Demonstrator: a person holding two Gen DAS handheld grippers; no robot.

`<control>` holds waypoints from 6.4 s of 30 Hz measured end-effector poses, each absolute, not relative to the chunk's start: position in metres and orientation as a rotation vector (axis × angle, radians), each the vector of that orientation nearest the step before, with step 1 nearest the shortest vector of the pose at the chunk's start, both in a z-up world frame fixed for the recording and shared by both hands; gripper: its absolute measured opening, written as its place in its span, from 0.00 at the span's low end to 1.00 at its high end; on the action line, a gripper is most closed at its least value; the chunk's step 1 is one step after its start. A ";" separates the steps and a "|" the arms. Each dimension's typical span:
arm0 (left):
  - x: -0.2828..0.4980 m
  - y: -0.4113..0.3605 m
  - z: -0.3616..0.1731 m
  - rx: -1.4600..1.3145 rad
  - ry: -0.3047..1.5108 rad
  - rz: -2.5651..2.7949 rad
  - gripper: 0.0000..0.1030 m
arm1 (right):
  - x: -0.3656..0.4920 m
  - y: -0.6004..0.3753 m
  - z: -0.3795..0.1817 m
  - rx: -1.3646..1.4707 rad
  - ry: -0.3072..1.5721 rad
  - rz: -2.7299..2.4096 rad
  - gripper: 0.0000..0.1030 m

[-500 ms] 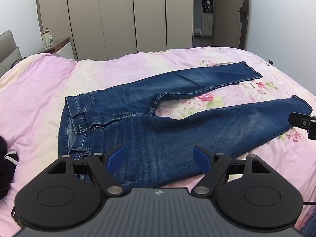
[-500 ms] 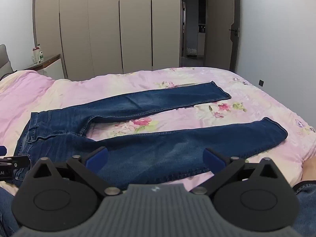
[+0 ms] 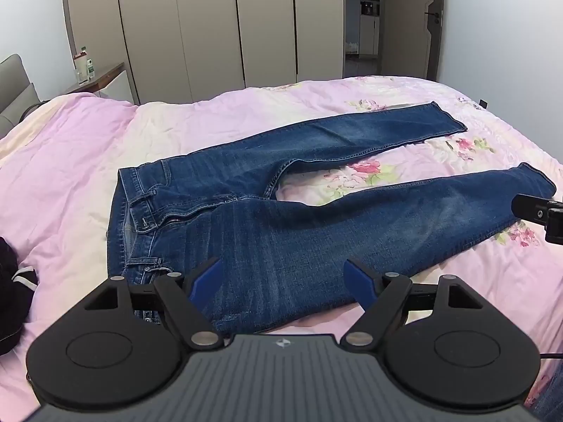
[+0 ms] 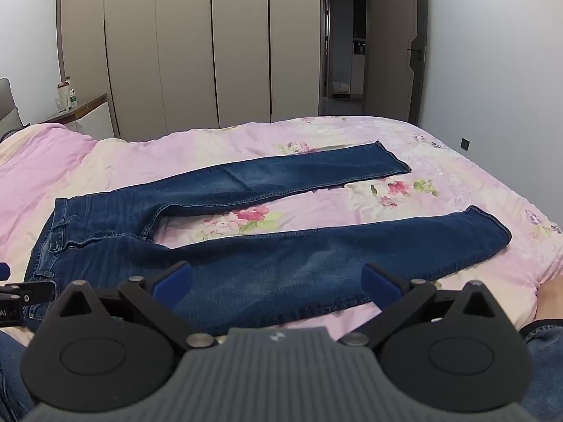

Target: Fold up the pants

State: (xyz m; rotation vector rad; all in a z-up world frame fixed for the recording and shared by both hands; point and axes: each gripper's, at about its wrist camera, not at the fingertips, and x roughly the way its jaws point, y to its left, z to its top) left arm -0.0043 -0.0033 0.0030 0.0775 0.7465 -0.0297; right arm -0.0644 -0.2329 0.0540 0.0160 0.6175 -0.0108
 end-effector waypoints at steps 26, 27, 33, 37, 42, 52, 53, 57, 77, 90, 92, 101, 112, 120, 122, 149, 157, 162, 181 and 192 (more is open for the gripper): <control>-0.006 -0.005 0.006 0.090 0.767 -0.004 0.89 | -0.072 -0.244 0.050 0.038 0.602 -0.005 0.95; -0.006 -0.004 0.006 0.090 0.767 -0.004 0.89 | -0.071 -0.244 0.051 0.038 0.603 -0.005 0.95; -0.006 -0.005 0.006 0.091 0.767 -0.004 0.89 | -0.070 -0.242 0.051 0.036 0.604 -0.005 0.95; -0.006 -0.006 0.006 0.091 0.767 -0.003 0.89 | -0.070 -0.243 0.051 0.037 0.605 -0.005 0.95; -0.006 -0.006 0.006 0.092 0.767 -0.003 0.89 | -0.070 -0.243 0.051 0.036 0.604 -0.005 0.95; -0.006 -0.005 0.006 0.092 0.766 -0.003 0.89 | -0.070 -0.241 0.049 0.030 0.608 -0.001 0.95; -0.006 -0.005 0.006 0.091 0.766 -0.003 0.89 | -0.070 -0.241 0.049 0.030 0.608 -0.001 0.95; -0.006 -0.005 0.006 0.093 0.766 -0.005 0.89 | -0.070 -0.241 0.048 0.025 0.609 0.003 0.95; -0.008 -0.006 0.006 0.086 0.767 -0.002 0.89 | -0.072 -0.239 0.049 0.016 0.614 0.001 0.95; 0.025 0.041 -0.023 0.005 0.850 -0.042 0.78 | -0.044 -0.256 0.024 0.005 0.617 0.029 0.95; 0.033 0.040 -0.032 0.058 0.895 -0.098 0.78 | -0.032 -0.256 0.013 -0.049 0.634 0.027 0.95; 0.056 0.017 -0.103 0.468 1.067 -0.091 0.78 | 0.030 -0.267 -0.049 -0.255 0.747 0.101 0.75; 0.068 -0.005 -0.166 0.913 1.135 -0.114 0.80 | 0.077 -0.280 -0.104 -0.503 0.877 0.187 0.69; 0.082 -0.010 -0.190 0.987 1.129 -0.115 0.64 | 0.082 -0.284 -0.129 -0.670 0.885 0.242 0.70; 0.083 -0.008 -0.184 0.934 1.126 -0.120 0.45 | 0.085 -0.278 -0.134 -0.686 0.865 0.247 0.66; 0.095 0.031 -0.076 0.377 0.923 -0.025 0.13 | 0.071 -0.235 -0.111 -0.858 0.694 0.354 0.13; 0.135 0.047 -0.044 0.292 0.877 -0.014 0.11 | 0.122 -0.227 -0.060 -0.802 0.593 0.313 0.09; 0.186 0.059 -0.048 0.282 0.908 -0.019 0.10 | 0.181 -0.212 -0.053 -0.766 0.576 0.300 0.07; 0.214 0.121 -0.076 0.158 0.972 -0.131 0.66 | 0.277 -0.192 -0.096 -0.658 0.737 0.404 0.51; 0.165 0.101 -0.076 0.494 1.073 -0.285 0.73 | 0.213 -0.289 -0.067 -0.736 0.785 0.283 0.70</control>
